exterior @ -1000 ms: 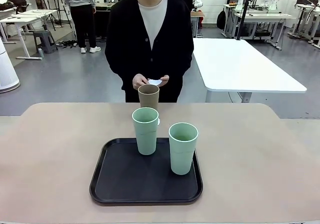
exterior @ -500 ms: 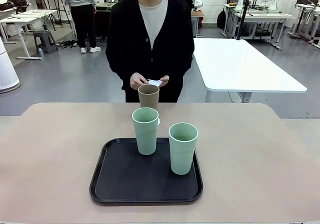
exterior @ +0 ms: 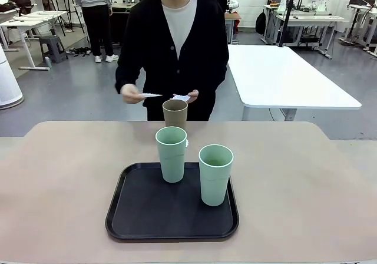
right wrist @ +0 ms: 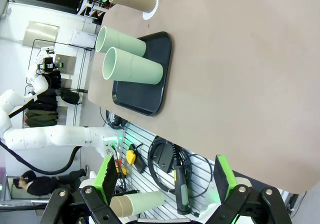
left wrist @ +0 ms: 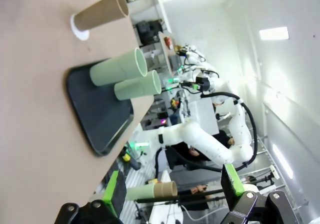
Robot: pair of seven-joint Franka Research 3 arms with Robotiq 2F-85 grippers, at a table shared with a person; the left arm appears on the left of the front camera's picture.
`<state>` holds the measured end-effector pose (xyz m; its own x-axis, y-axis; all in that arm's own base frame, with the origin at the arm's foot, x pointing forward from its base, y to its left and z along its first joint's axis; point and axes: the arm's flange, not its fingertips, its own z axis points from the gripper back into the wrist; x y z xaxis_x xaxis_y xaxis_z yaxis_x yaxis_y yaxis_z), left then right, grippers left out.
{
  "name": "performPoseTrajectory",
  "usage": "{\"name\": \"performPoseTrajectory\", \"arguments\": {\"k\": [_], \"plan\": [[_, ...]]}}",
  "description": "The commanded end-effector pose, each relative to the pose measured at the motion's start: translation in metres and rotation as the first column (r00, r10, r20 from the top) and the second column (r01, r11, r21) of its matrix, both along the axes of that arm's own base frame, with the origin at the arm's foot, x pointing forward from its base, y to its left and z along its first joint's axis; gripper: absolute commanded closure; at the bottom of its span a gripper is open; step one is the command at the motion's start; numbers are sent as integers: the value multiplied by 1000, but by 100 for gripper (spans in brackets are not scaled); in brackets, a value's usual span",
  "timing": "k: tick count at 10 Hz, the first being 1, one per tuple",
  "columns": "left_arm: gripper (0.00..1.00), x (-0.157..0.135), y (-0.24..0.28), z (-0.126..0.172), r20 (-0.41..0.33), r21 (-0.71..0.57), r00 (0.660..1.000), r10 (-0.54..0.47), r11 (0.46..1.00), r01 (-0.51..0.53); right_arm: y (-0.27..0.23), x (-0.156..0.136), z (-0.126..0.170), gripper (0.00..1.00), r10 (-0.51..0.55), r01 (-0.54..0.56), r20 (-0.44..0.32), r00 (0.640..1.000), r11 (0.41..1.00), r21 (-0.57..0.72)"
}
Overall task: Place coasters on the table and set cups on them.
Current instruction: Take one Reusable plastic cup from the Flat Tray and place it on a coaster set by the human.
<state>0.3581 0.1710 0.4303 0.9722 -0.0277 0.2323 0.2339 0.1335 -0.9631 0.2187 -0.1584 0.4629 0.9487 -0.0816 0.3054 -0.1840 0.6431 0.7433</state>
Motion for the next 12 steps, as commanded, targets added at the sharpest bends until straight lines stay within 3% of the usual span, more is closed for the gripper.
{"name": "performPoseTrajectory", "arguments": {"k": [1,12], "plan": [[0,-4,-2,2,6,-2,1000,9,1000,-9,0,2,0,0,14,-15,22,1000,1000,21],[0,-4,-2,2,6,-2,1000,9,1000,-9,0,2,0,0,14,-15,22,1000,1000,21]]}}
